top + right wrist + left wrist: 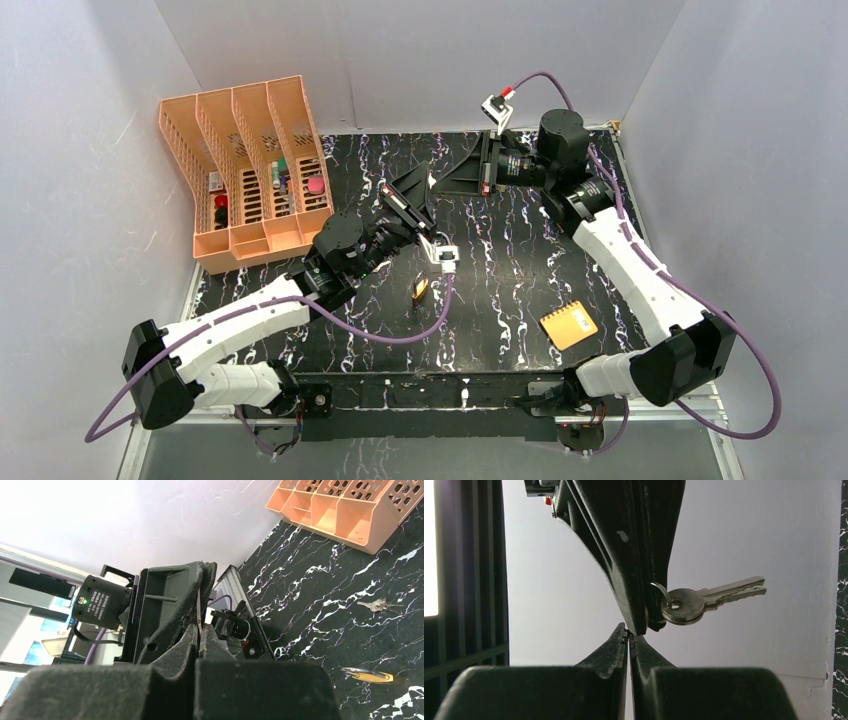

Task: Unlock with the key

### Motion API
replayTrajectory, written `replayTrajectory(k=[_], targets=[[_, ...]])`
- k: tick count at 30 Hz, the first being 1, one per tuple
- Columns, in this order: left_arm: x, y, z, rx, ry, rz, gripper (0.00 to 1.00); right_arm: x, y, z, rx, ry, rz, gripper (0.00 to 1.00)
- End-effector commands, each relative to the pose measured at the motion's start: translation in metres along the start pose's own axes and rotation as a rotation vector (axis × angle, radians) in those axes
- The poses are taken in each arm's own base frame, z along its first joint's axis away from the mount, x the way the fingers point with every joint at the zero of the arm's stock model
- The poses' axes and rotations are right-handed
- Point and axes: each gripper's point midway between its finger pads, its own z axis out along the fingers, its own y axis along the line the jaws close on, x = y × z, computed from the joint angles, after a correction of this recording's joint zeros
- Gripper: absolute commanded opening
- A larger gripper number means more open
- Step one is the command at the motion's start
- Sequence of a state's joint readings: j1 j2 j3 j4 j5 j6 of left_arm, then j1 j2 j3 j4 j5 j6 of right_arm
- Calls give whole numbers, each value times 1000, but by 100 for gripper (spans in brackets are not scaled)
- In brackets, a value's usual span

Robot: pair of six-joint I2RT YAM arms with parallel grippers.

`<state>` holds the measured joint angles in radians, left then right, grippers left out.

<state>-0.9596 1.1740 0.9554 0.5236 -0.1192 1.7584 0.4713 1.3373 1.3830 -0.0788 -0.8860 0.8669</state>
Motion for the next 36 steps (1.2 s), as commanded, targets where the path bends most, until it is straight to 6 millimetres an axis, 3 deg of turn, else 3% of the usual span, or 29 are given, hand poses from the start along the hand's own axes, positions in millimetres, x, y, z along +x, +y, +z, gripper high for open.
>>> replayTrajectory(k=[1,4,5,6,7,8,9,10,14,17,19,25,30,36], targets=[[3,24,-11,-68,3,-12,0,-4,8,0,-31,-23,-44,0],[5,22,-11,-64,10,-37,0,-7,12,-2,-37,-46,-82,0],[6,23,-12,-74,17,-67,12,-8,14,-5,-27,-61,-103,0],[10,26,-14,-89,32,-109,29,-8,13,-9,4,-75,-124,0],[14,27,-17,-106,53,-167,50,-8,11,-14,52,-87,-143,0],[20,28,-21,-125,86,-223,78,-11,10,-20,101,-117,-179,0],[28,28,-26,-144,125,-279,95,-12,7,-27,158,-141,-215,0],[35,26,-31,-153,161,-333,98,-14,3,-36,220,-172,-247,0],[56,4,-51,-135,319,-643,98,-14,-16,-70,445,-256,-341,0],[55,-28,-60,-58,448,-1009,98,-6,-28,-92,553,-276,-392,0],[41,-42,-65,-69,483,-1344,98,3,-36,-103,606,-273,-416,0],[-26,-93,-81,122,477,-1975,98,37,-58,-118,662,-237,-401,0],[-70,-150,-102,326,578,-2243,98,64,-69,-123,662,-195,-377,0],[-86,-201,-118,383,645,-2350,98,74,-71,-123,647,-169,-362,0]])
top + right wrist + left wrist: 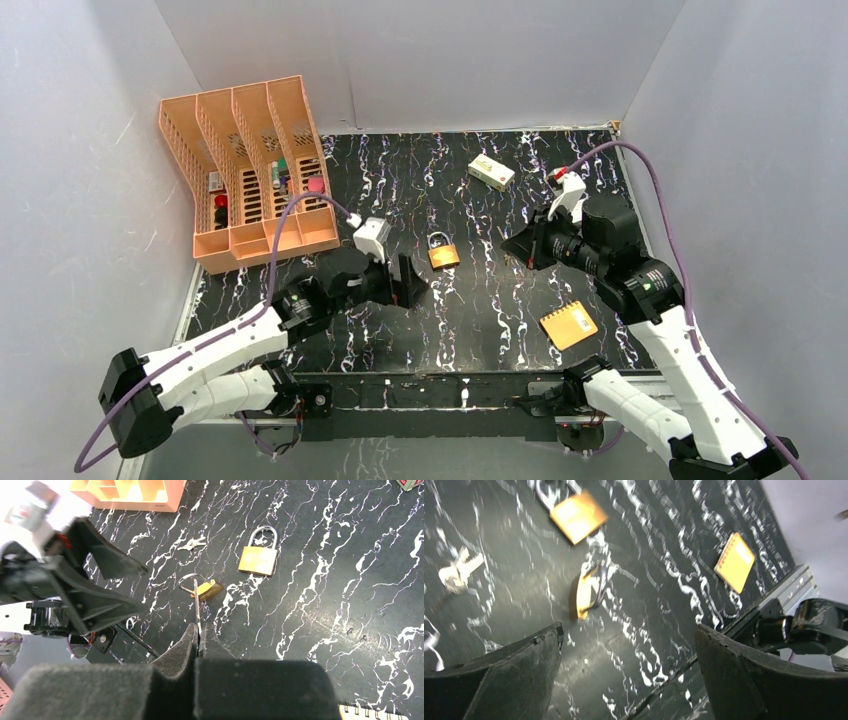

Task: Unlock with the key

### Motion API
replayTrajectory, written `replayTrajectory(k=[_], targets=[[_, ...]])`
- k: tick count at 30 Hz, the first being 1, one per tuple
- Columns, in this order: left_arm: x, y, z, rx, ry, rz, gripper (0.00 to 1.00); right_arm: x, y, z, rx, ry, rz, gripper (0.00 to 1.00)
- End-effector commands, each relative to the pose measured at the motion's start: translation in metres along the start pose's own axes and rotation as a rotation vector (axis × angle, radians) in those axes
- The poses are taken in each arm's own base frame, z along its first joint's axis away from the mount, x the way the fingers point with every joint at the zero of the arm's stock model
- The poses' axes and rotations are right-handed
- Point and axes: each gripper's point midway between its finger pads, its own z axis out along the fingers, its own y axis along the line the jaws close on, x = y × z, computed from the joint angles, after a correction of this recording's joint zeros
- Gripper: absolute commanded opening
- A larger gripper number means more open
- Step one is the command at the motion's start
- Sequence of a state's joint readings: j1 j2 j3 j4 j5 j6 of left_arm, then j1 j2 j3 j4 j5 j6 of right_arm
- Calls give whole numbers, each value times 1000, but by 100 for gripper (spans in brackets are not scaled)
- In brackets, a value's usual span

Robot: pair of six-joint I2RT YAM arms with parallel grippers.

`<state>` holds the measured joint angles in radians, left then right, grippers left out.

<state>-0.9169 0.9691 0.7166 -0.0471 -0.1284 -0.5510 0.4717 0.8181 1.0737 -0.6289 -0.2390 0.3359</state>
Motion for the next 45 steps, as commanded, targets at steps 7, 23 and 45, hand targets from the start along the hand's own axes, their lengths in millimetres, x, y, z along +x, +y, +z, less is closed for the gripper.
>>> replayTrajectory(k=[7,23,45], targets=[[53,31,21,-10,26,-6,97,-10,9,-5,-43,-53,-30,0],[68,54,69,-35,-38,420,70,-18,9,-6,-37,-80,-45,0],[95,64,108,-34,-42,412,38,-15,10,-11,-37,-71,-51,0]])
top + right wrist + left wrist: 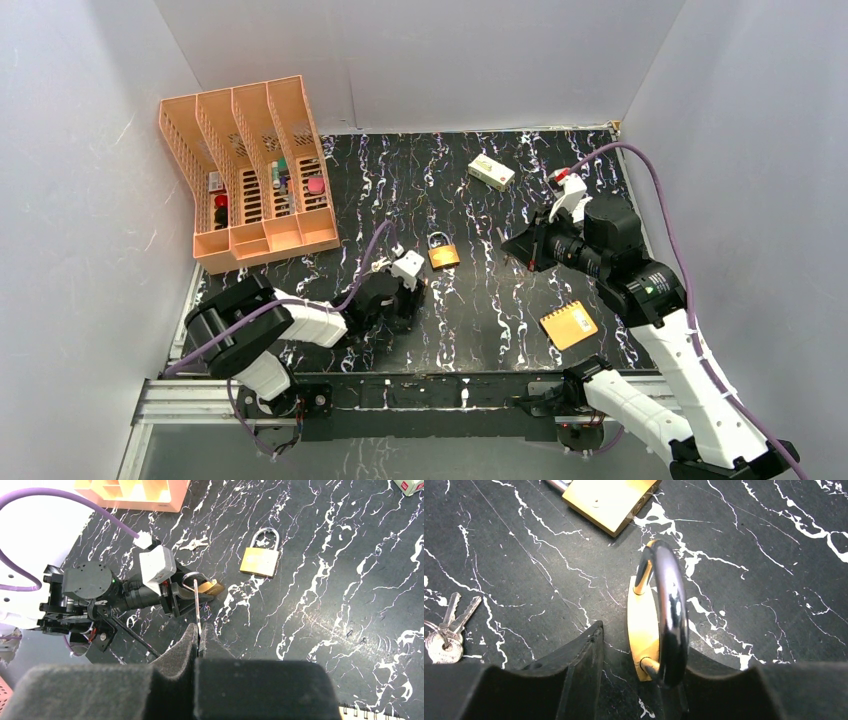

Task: Unlock with the key

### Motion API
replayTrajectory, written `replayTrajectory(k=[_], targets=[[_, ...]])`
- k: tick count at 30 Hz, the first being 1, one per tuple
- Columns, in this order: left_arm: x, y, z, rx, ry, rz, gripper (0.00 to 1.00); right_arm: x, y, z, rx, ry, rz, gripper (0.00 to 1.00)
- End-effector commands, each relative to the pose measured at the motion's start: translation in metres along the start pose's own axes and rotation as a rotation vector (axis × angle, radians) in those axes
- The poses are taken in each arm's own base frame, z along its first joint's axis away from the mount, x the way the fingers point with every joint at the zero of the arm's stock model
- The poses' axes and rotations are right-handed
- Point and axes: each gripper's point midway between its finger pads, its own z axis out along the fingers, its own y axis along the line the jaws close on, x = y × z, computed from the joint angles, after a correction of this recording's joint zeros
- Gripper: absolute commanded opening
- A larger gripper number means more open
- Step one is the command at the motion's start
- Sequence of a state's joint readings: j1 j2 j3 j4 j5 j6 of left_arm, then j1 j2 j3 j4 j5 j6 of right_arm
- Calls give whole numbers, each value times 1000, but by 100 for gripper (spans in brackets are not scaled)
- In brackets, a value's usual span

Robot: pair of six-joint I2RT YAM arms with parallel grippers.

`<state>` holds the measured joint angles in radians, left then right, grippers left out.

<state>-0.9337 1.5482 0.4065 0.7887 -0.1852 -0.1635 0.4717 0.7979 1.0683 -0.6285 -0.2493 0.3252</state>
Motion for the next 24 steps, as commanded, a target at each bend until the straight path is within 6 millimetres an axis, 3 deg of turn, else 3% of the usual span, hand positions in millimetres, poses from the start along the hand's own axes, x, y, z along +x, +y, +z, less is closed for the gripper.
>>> replayTrajectory(k=[1,4,7,9,13,19,24], targets=[[-18,-4,6,10,-76,14,36,-15,7,-6,-22,-59,-35,0],[-16,-4,7,12,-78,23,23,-14,7,-6,-23,-60,-34,0],[-22,-5,5,19,-101,21,0,-15,8,-7,-28,-59,-35,0],[-34,-4,-2,16,-139,12,0,-15,10,-6,-41,-52,-34,0],[-85,14,-36,-72,-265,-119,0,-13,28,-3,-140,-7,-24,0],[-185,46,-117,6,-427,-482,0,1,74,8,-451,134,52,0],[-238,26,-147,312,-317,-662,0,12,95,10,-623,206,106,0]])
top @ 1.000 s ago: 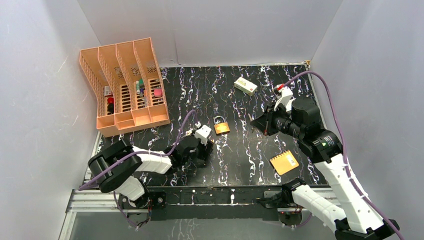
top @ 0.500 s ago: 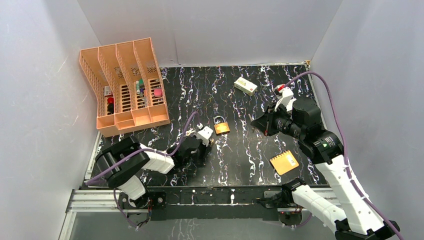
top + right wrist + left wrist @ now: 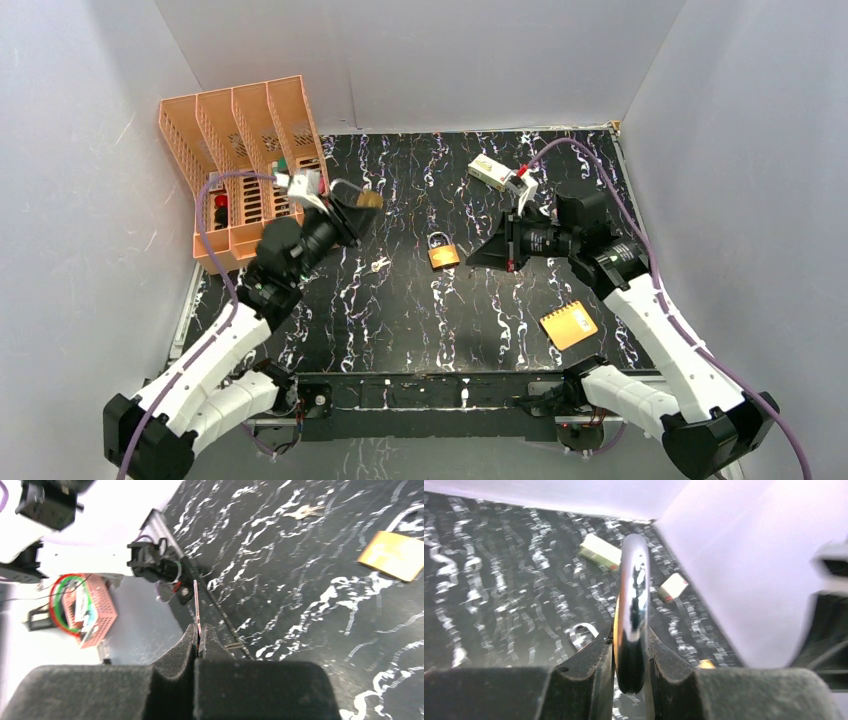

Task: Unlock with the key

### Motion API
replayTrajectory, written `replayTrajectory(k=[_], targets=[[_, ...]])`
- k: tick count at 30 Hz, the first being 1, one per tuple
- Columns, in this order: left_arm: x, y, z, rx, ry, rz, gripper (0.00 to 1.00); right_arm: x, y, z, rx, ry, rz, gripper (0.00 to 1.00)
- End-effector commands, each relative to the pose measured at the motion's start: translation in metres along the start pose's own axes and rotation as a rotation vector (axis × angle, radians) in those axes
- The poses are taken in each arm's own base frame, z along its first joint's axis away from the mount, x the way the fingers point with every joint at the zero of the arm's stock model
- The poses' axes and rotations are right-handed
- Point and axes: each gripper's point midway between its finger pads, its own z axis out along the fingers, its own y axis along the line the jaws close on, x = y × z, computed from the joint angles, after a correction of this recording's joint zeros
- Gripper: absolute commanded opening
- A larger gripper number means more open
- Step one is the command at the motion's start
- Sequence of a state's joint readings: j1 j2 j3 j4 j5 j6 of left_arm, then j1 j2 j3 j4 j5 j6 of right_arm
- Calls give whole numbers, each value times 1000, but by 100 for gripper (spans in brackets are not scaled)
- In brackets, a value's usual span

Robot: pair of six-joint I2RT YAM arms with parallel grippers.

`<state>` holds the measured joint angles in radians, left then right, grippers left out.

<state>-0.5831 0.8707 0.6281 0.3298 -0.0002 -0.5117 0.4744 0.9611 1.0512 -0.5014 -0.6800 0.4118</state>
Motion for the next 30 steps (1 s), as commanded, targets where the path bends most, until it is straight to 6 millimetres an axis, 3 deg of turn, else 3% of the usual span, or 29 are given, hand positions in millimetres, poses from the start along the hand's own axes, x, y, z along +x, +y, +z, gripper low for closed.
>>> replayTrajectory(k=[1,5,11,22,30], targets=[[-18,-63,-13,285,235,-294,0,1,44,1,-246,39,-22,0],[-30,-103,-24,480,292,-488,0,10,55,0,-305,71,-10,0],[-28,-113,-37,617,302,-798,0,16,65,0,-396,49,87,0],[-37,-131,-58,722,359,-826,0,12,79,18,-409,66,135,0],[-37,-133,-64,733,378,-839,0,6,87,19,-417,70,135,0]])
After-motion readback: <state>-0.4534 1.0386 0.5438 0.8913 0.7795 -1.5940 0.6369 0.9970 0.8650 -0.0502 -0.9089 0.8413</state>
